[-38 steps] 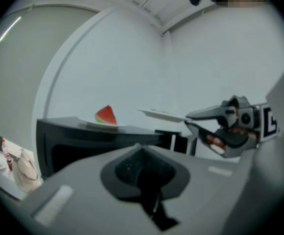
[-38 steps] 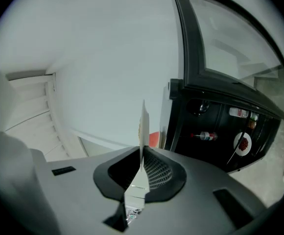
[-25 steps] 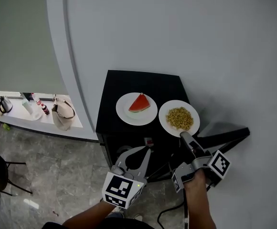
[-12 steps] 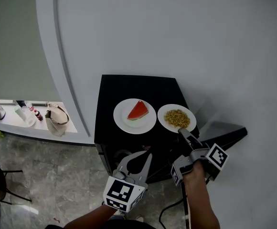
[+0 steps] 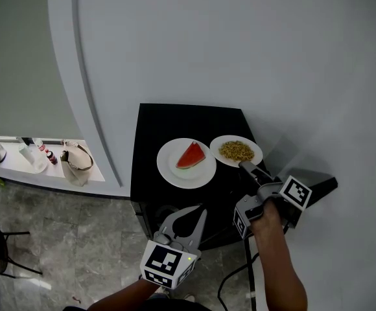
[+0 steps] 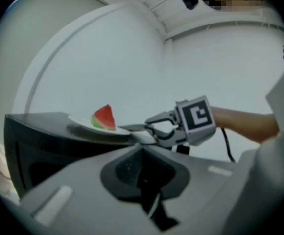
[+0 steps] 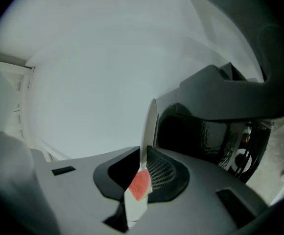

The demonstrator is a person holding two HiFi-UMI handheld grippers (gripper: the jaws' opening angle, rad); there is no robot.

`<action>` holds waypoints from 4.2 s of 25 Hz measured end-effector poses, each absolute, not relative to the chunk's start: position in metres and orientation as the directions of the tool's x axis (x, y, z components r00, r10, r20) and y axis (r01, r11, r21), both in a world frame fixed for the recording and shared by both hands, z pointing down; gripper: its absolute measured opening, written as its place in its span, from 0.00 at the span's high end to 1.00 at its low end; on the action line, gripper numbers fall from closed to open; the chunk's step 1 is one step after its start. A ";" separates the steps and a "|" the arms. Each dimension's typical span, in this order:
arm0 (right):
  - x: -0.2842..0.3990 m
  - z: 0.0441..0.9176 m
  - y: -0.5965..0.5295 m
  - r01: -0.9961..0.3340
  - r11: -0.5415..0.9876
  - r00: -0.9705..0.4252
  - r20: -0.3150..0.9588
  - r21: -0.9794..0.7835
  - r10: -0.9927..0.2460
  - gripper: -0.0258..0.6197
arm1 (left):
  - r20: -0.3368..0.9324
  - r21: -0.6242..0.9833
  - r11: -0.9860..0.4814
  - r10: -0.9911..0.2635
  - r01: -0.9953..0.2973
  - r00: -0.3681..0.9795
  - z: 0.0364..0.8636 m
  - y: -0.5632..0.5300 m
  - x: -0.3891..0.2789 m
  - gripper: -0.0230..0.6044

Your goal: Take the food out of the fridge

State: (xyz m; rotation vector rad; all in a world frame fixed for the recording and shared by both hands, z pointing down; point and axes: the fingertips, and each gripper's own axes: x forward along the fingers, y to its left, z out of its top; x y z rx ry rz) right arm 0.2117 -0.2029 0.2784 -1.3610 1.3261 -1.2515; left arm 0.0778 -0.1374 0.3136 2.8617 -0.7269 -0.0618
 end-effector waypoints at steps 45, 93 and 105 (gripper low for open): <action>0.190 0.305 -0.183 -0.999 -0.033 0.025 0.520 -0.005 -0.854 0.73 | 0.004 0.201 -0.864 -0.471 -0.462 0.882 0.312 -0.121 0.078 0.98; 0.154 0.286 -0.149 -0.820 0.250 -0.408 0.220 -0.514 -0.886 0.96 | 0.025 0.184 -0.825 -0.539 -0.534 0.842 0.311 -0.114 0.078 0.98; 0.113 0.310 -0.083 -0.931 0.319 -0.355 0.246 -0.176 -0.902 0.96 | 0.078 0.136 -0.761 -0.630 -0.634 0.773 0.325 -0.085 0.066 0.98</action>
